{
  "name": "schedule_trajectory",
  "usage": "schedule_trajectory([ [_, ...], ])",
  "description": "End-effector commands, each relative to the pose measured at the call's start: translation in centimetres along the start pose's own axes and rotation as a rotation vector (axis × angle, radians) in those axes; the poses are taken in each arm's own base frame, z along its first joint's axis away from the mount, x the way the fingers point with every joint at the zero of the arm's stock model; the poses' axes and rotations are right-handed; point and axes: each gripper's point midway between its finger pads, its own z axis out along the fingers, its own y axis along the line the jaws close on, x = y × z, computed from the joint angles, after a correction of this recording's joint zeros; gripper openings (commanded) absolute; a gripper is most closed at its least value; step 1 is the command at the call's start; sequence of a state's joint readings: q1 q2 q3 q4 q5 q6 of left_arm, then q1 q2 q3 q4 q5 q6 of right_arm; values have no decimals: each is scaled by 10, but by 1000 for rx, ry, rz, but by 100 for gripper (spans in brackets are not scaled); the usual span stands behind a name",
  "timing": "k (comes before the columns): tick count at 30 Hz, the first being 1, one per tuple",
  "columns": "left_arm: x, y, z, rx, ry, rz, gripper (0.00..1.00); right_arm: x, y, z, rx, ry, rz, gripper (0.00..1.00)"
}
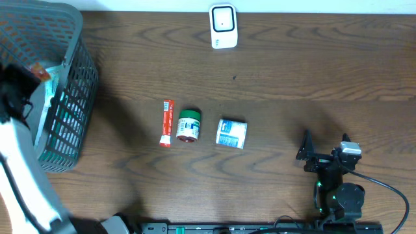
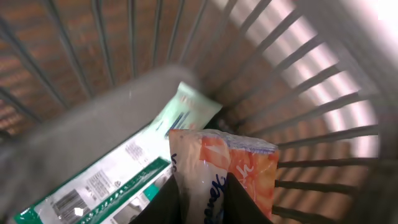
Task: Scan the item barcode
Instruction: 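Lift the orange packet out and carry it toward the table center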
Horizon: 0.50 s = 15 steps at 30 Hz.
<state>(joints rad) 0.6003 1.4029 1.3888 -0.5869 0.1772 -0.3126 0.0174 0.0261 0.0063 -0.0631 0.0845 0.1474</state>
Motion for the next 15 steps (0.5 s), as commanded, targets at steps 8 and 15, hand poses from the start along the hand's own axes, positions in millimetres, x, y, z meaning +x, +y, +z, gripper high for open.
schedule_trajectory([
  [8,2,-50,-97,180,-85,-55,19,1,0,0,-1,4,-15,99],
  [15,83,-116,-107,410,230,41,19,1,0,0,-1,4,-15,99],
])
